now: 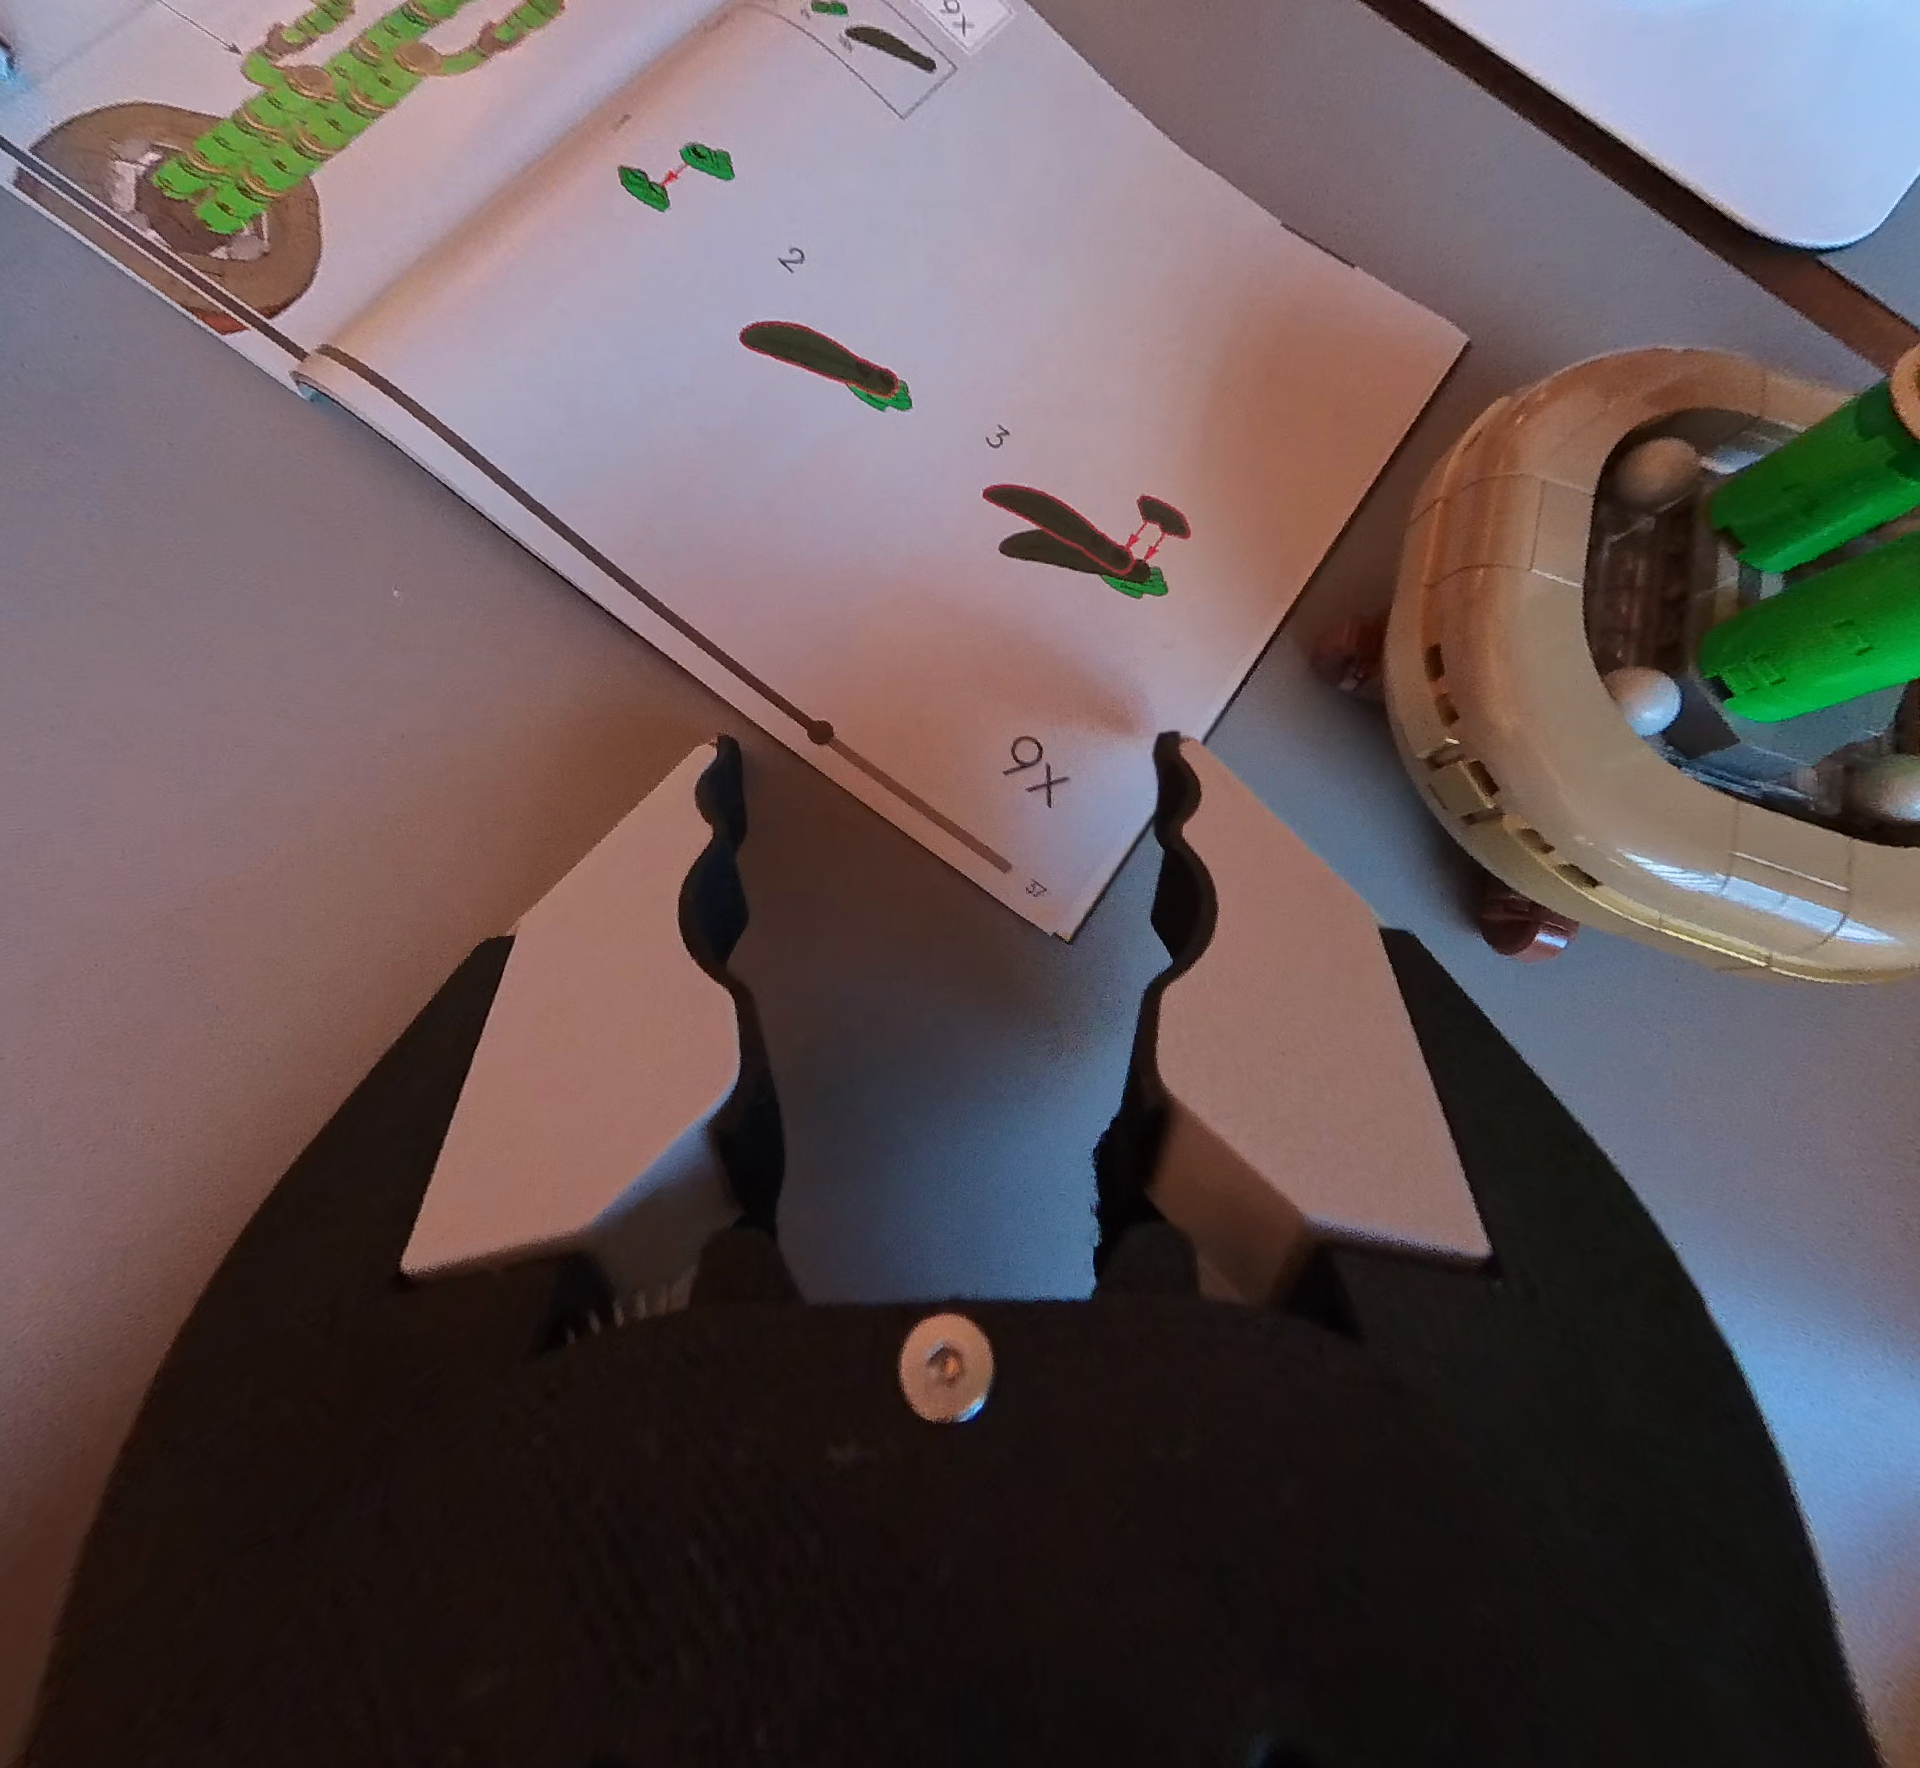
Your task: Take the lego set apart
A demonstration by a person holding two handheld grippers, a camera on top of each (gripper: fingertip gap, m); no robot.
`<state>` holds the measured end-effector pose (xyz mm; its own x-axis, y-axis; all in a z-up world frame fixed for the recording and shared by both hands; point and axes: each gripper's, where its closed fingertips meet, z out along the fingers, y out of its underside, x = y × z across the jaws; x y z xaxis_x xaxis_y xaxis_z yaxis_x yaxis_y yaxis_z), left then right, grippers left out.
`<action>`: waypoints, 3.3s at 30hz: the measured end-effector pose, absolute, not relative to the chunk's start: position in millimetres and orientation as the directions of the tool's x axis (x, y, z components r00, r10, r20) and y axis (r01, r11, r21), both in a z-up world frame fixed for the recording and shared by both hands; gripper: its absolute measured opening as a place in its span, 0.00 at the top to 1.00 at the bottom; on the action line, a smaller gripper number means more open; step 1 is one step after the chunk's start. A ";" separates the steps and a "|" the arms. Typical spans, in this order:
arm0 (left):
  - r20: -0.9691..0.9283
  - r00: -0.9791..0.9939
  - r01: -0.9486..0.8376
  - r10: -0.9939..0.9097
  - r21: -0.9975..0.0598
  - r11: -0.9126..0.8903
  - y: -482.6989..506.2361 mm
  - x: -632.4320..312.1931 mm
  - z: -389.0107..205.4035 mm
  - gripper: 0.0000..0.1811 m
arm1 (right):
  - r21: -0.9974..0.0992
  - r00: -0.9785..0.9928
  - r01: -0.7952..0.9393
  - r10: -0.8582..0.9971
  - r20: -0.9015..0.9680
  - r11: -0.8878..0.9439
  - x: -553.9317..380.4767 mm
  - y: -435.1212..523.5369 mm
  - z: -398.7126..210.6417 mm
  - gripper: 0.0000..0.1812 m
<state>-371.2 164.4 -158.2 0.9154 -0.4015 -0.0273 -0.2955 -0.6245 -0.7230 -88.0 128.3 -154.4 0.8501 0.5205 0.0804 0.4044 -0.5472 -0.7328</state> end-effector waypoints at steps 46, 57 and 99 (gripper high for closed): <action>0.165 0.907 -0.055 -0.388 -0.866 -0.496 165.6 -366.3 -90.2 0.78 | -0.910 0.526 0.405 0.837 0.150 -0.091 -249.8 97.6 -86.0 0.67; 0.136 0.923 0.001 -0.361 -0.936 -0.351 168.3 -387.3 -55.1 0.80 | -0.769 0.396 0.628 0.900 0.183 -0.120 -350.4 138.2 -149.3 0.69; 0.504 0.792 0.168 -0.343 -0.721 -0.672 168.2 -365.7 -117.9 0.73 | -0.847 0.484 0.430 0.872 -0.077 -0.313 -323.7 153.0 -134.4 0.94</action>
<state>-365.7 168.2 -117.9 0.7923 -0.3435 0.5043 0.1679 -0.6719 -0.7214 -323.7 153.0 -134.4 0.4838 0.8718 -0.0766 0.4303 -0.3132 -0.8466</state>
